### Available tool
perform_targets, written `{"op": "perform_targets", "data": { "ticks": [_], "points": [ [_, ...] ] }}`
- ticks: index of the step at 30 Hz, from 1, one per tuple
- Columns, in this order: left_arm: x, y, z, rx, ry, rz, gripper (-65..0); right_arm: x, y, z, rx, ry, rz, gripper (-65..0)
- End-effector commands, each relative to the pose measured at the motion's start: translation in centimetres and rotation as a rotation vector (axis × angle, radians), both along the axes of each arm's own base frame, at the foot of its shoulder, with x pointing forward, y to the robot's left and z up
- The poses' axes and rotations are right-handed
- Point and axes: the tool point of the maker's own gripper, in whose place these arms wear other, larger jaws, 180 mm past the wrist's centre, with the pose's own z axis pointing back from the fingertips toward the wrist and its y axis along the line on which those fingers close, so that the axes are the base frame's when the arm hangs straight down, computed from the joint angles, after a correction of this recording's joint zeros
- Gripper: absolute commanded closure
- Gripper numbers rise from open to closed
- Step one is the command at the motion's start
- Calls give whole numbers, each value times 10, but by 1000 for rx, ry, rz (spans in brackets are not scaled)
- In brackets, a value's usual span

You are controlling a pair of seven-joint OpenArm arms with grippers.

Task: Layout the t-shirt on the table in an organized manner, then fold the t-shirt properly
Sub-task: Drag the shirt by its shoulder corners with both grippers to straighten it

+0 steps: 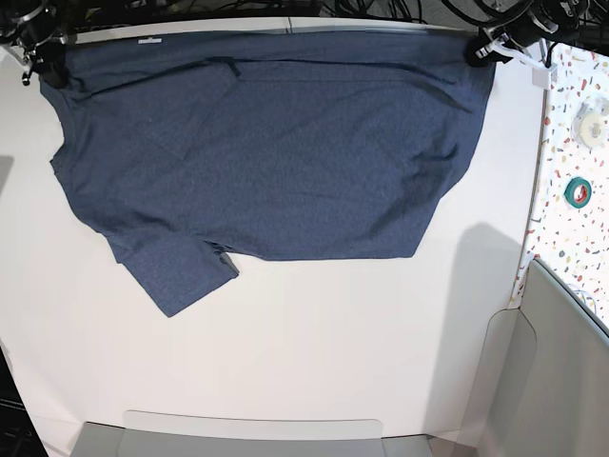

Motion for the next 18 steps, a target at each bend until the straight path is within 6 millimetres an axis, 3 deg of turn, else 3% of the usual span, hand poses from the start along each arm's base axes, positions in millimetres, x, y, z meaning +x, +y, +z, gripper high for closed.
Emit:
{"op": "perform_targets", "data": {
  "ticks": [1,7,13,15,18],
  "points": [
    [0,6,5,18,-11,-1,0,0,-3,3,-17,11,9,0],
    [0,6,5,18,-11,-1,-2,2,5,-2,1,14,24,0],
    [1,5,6,19,-13,-4,-156,-7,6,-4,4,35,29,0],
    [1,5,6,19,-13,-4,-194,-12,6,-2,-5,31,41,-70],
    [1,5,6,19,-13,-4,-198,-19,7,3,-46,7,89,-222]
  ]
}}
